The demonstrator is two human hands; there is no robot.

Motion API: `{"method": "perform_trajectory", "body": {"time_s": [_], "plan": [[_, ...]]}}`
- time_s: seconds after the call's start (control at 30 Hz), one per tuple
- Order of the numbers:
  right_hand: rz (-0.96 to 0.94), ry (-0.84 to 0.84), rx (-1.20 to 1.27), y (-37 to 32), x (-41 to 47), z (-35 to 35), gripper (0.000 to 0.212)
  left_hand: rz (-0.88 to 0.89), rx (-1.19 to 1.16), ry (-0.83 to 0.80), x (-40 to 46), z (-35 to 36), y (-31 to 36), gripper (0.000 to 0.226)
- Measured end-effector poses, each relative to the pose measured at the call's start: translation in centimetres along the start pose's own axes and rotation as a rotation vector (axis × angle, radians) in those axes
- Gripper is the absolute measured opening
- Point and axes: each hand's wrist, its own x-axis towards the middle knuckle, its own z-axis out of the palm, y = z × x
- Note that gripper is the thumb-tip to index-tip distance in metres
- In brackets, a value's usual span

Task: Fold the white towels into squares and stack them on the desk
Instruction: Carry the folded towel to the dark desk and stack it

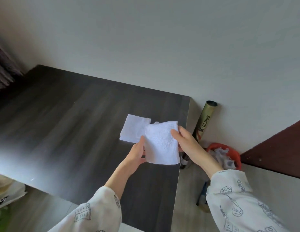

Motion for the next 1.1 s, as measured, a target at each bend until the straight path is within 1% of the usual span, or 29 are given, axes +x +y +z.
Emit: {"method": "perform_trajectory", "body": {"time_s": [0.07,0.13,0.23,0.33,0.4,0.53,0.63,0.7,0.8,0.97,1.03,1.1], "plan": [[0.074,0.017,0.047,0.3,2.6,-0.8,0.023,-0.025,0.002,-0.011,2.6,0.2,1.2,0.041],[0.144,0.051,0.04,1.3,5.5,-1.6,0.018,-0.06,0.139,0.049,5.4,0.2,2.0,0.035],[0.248,0.087,0.055,3.4,9.6,-2.6,0.018,-0.081,0.342,0.089,9.8,0.4,2.7,0.029],[0.331,0.098,0.064,5.2,12.1,-3.0,0.016,-0.085,0.51,0.101,13.1,0.5,2.9,0.03],[0.376,0.097,0.082,6.2,13.3,-3.2,0.018,-0.088,0.611,0.113,14.7,0.6,2.7,0.032],[0.435,0.071,0.074,7.3,14.9,-3.3,0.034,-0.114,0.671,0.165,16.7,0.7,2.0,0.031],[0.479,0.054,0.029,7.6,15.1,-3.5,0.038,-0.176,0.609,0.198,17.2,0.2,1.6,0.034],[0.48,0.094,-0.035,7.9,14.7,-3.7,0.038,-0.213,0.559,0.2,16.7,-0.4,1.4,0.034],[0.467,0.166,-0.099,8.5,12.9,-4.2,0.039,-0.17,0.543,0.198,15.2,-1.3,1.4,0.03],[0.445,0.206,-0.014,8.1,7.3,-4.2,0.033,-0.001,0.587,0.171,11.7,-0.9,0.9,0.03],[0.401,0.269,0.025,8.2,4.2,-4.0,0.031,0.055,0.604,0.132,9.7,-0.2,0.1,0.03],[0.385,0.354,0.106,8.9,0.4,-3.7,0.029,0.091,0.64,0.051,7.6,0.5,-1.1,0.029]]}}
